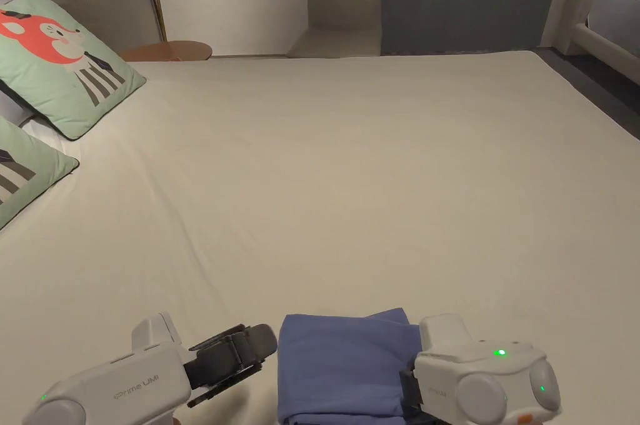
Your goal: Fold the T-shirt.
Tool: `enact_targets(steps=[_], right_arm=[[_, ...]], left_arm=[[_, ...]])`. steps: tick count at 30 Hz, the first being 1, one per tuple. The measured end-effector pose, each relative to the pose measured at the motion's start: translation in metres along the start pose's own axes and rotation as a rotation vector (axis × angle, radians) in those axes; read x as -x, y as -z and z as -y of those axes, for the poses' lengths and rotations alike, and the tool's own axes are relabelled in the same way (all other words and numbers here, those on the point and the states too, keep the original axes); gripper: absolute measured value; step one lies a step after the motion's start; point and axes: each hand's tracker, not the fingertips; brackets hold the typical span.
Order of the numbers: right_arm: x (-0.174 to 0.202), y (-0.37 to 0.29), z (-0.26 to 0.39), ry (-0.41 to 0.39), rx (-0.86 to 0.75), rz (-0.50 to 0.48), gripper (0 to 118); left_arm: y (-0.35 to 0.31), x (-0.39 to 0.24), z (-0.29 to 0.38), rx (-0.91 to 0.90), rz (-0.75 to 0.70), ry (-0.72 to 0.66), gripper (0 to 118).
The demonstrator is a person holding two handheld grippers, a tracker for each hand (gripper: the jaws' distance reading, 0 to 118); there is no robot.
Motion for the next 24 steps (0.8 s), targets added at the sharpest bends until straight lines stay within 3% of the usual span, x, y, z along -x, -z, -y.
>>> enact_targets(steps=[1,2,6,9,10,11,12,14,15,20,24], right_arm=[[0.000,0.003,-0.003,-0.020,0.012,-0.002,1],[-0.001,0.006,-0.006,-0.029,0.026,-0.006,1],[-0.009,0.012,-0.014,-0.020,0.044,-0.034,1],[-0.019,0.012,-0.013,0.003,0.043,-0.070,1],[-0.023,0.012,-0.013,0.021,0.041,-0.085,1],[-0.026,0.012,-0.013,0.043,0.040,-0.097,1],[-0.029,0.012,-0.013,0.056,0.040,-0.106,1],[-0.034,0.011,-0.014,0.074,0.040,-0.117,1],[-0.036,0.009,-0.015,0.082,0.039,-0.120,1],[-0.023,-0.016,-0.011,0.169,-0.013,-0.171,1],[-0.006,-0.025,-0.033,0.142,-0.085,-0.195,1]], left_arm=[[0.007,0.007,-0.003,0.041,0.036,-0.025,101],[0.014,0.014,-0.005,0.074,0.070,-0.059,110],[0.046,0.026,-0.005,0.185,0.224,-0.208,110],[0.074,0.043,-0.003,0.230,0.201,-0.247,107],[0.079,0.028,0.002,0.235,0.189,-0.240,99],[0.080,0.011,0.008,0.233,0.192,-0.235,77],[0.080,0.007,0.011,0.225,0.201,-0.220,64],[0.085,-0.003,0.018,0.232,0.088,-0.152,41],[0.081,-0.002,0.013,0.232,0.062,-0.102,39],[0.058,0.017,-0.007,0.231,0.121,-0.147,29],[0.018,0.018,-0.022,0.179,0.126,-0.137,26]])
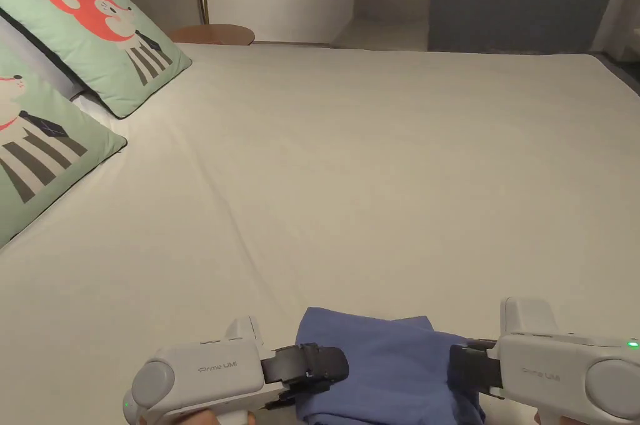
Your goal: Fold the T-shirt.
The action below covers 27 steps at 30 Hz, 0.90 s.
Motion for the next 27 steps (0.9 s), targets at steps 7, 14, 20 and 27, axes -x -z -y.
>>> enact_targets(steps=[7,14,20,27], right_arm=[[0.056,0.014,-0.025,-0.085,-0.032,-0.060,1],[0.104,0.040,-0.033,-0.135,-0.004,-0.099,1],[0.123,0.051,-0.034,-0.170,0.012,-0.108,1],[0.112,0.031,-0.037,-0.207,-0.028,-0.054,1]], left_arm=[[-0.132,0.046,-0.035,-0.237,-0.106,-0.049,26],[-0.243,0.100,-0.052,-0.449,-0.201,-0.164,26],[-0.251,0.128,-0.058,-0.458,-0.318,-0.212,41],[-0.232,0.072,-0.039,-0.736,-0.656,0.019,110]])
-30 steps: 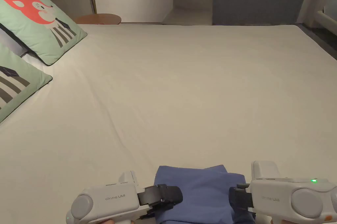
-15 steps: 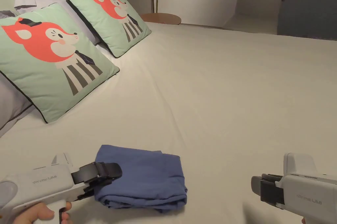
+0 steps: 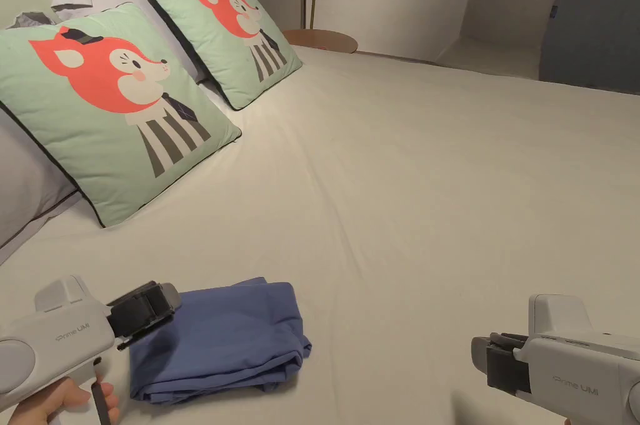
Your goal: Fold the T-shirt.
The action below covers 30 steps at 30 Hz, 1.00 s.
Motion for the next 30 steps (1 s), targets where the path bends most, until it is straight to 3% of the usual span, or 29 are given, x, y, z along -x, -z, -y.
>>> enact_targets(steps=[4,5,6,7,8,9,10,17,26,30], right_arm=[[-0.014,-0.015,0.004,0.026,-0.034,0.033,1],[-0.021,-0.020,0.008,0.039,-0.046,0.045,1],[-0.026,-0.025,0.010,0.047,-0.055,0.054,1],[-0.030,-0.029,0.012,0.059,-0.066,0.063,1],[-0.034,-0.034,0.015,0.073,-0.079,0.076,1],[-0.037,-0.040,0.019,0.082,-0.090,0.091,1],[-0.040,-0.045,0.021,0.085,-0.099,0.106,1],[-0.069,-0.097,0.045,0.053,-0.239,0.292,1],[-0.090,-0.181,0.042,-0.013,-0.621,0.556,1],[-0.089,-0.215,0.032,-0.054,-0.815,0.627,1]], left_arm=[[-0.025,-0.042,0.003,-0.008,0.059,0.123,109],[-0.030,-0.058,0.009,0.016,0.079,0.182,104],[-0.036,-0.074,0.017,0.022,0.093,0.241,93],[-0.039,-0.089,0.024,0.019,0.096,0.299,73],[-0.039,-0.103,0.033,0.025,0.083,0.358,41],[-0.038,-0.119,0.043,0.044,0.055,0.400,18],[-0.035,-0.132,0.051,0.058,0.040,0.428,5],[-0.036,-0.218,0.114,0.096,0.138,0.500,1],[-0.091,-0.315,0.143,-0.355,0.266,0.656,1],[-0.117,-0.342,0.143,-0.562,0.312,0.691,1]])
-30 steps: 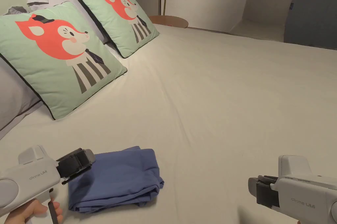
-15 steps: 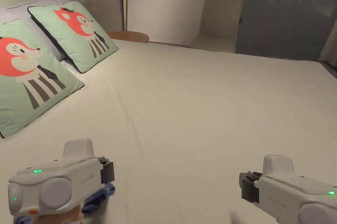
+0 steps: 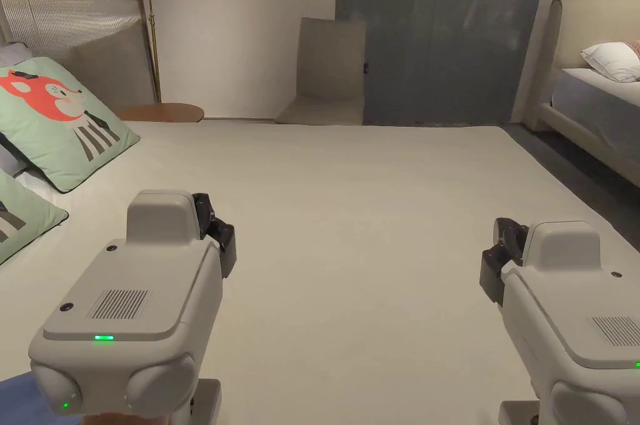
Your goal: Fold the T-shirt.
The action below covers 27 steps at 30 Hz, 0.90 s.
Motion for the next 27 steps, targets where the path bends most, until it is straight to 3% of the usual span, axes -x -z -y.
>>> enact_targets(steps=[4,27], right_arm=[[-0.006,-0.004,-0.009,-0.014,-0.122,0.036,1],[-0.001,-0.017,-0.014,-0.024,-0.107,0.014,1]], left_arm=[[-0.001,-0.012,-0.007,-0.064,0.012,0.025,1],[-0.003,-0.022,0.005,-0.019,-0.008,0.033,1]])
